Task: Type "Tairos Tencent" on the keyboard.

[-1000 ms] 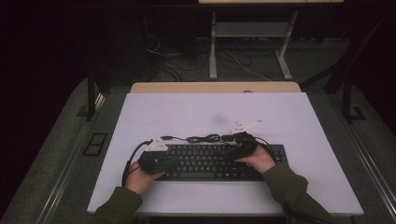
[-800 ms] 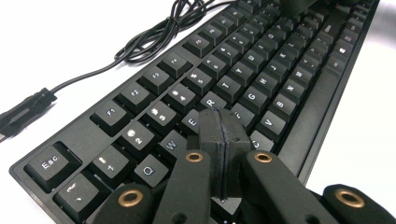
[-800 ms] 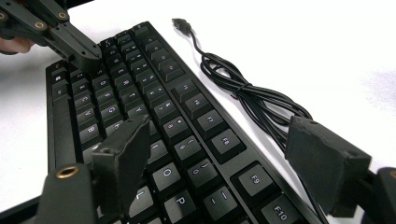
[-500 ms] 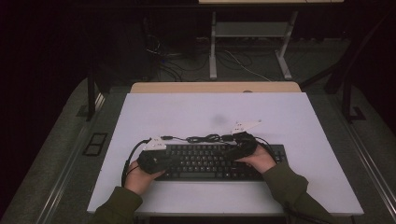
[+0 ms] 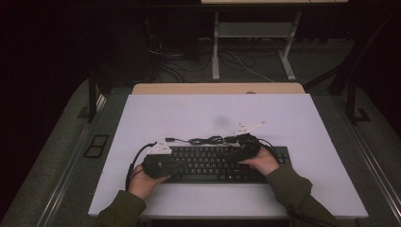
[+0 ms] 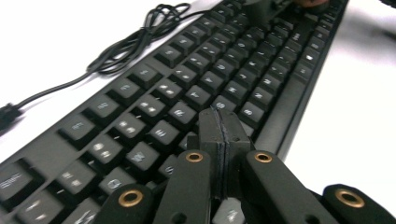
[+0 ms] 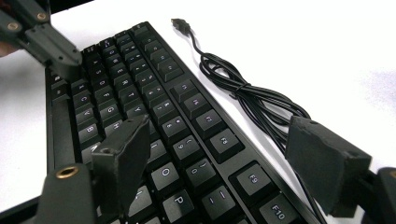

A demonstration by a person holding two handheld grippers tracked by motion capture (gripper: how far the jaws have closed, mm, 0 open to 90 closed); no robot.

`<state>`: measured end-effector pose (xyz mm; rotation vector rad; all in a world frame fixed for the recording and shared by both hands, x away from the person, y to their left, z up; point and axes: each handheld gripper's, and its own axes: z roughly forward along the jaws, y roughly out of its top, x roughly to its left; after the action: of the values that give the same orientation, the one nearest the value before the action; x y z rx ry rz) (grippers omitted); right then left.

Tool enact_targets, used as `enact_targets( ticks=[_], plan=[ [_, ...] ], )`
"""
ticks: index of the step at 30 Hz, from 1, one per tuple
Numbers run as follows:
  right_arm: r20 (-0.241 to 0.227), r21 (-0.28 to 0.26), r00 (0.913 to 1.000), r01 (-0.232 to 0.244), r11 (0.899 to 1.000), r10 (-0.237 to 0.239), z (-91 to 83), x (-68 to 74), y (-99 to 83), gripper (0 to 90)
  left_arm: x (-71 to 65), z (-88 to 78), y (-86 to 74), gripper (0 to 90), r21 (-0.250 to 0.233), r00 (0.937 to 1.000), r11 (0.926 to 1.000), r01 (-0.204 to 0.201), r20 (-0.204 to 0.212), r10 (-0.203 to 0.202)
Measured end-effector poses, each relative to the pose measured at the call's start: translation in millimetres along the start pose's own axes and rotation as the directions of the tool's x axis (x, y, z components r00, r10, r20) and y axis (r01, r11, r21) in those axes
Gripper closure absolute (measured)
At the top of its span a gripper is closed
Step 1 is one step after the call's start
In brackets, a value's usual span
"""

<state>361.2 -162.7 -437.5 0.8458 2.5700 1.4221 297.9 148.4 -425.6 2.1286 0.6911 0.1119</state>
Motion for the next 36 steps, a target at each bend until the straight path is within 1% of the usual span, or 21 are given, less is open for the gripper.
enact_targets(
  ticks=[4, 7, 10, 16, 19, 21, 22, 23, 25, 32, 36],
  plan=[
    [0.0, 0.001, 1.0, 0.0, 1.0, 0.0, 0.0, 0.0, 0.0, 21.8, -4.8, 4.8, 1.1, 89.2, 0.01, 0.9994, 0.9998, -0.02, 0.028, 0.019],
    [0.0, 0.0, 1.0, 0.001, 1.0, -0.001, -0.1, -0.2, -0.1, 21.9, -7.9, 8.6, 1.1, 89.2, 0.017, 0.9986, 0.9995, -0.025, 0.046, 0.025],
    [-0.001, -0.003, 1.0, 0.0, 1.0, 0.0, 0.2, -0.4, -0.2, 21.9, -10.6, 12.2, 1.3, 89.2, 0.038, 0.9973, 0.9984, -0.041, 0.062, 0.039],
    [-0.001, -0.001, 1.0, -0.005, 1.0, 0.005, -0.1, -0.7, -0.3, 21.9, -14.4, 17.2, 1.7, 89.2, 0.056, 0.995, 0.9965, -0.062, 0.083, 0.057],
    [0.0, -0.002, 1.0, -0.006, 1.0, 0.006, -0.3, -0.9, -0.4, 21.8, -15.1, 19.6, 0.9, 89.2, 0.072, 0.9943, 0.9952, -0.068, 0.087, 0.061],
    [0.0, -0.001, 1.0, -0.006, 1.0, 0.006, -0.4, -0.9, -0.4, 21.9, -15.0, 20.8, 0.4, 89.2, 0.07, 0.9939, 0.9955, -0.064, 0.095, 0.057],
    [0.0, -0.001, 1.0, -0.006, 1.0, 0.006, -0.4, -0.9, -0.4, 21.8, -15.4, 21.2, 0.2, 89.2, 0.073, 0.994, 0.9954, -0.063, 0.094, 0.056],
    [0.001, -0.001, 1.0, -0.006, 1.0, 0.006, -0.4, -0.8, -0.4, 21.8, -15.4, 22.0, -0.1, 89.2, 0.086, 0.9941, 0.9937, -0.071, 0.089, 0.063],
    [0.001, 0.0, 1.0, -0.006, 1.0, 0.006, -0.4, -0.7, -0.4, 21.9, -14.7, 22.2, -0.9, 89.3, 0.081, 0.9939, 0.9947, -0.064, 0.095, 0.056],
    [0.002, 0.0, 1.0, -0.006, 1.0, 0.006, -0.6, -0.6, -0.3, 21.8, -15.2, 21.4, 0.1, 89.2, 0.08, 0.9938, 0.9944, -0.069, 0.092, 0.062],
    [0.002, -0.002, 1.0, -0.006, 1.0, 0.006, -0.5, -0.7, -0.2, 21.8, -15.6, 18.4, 1.9, 89.2, 0.068, 0.9942, 0.9953, -0.07, 0.086, 0.064]
  ],
)
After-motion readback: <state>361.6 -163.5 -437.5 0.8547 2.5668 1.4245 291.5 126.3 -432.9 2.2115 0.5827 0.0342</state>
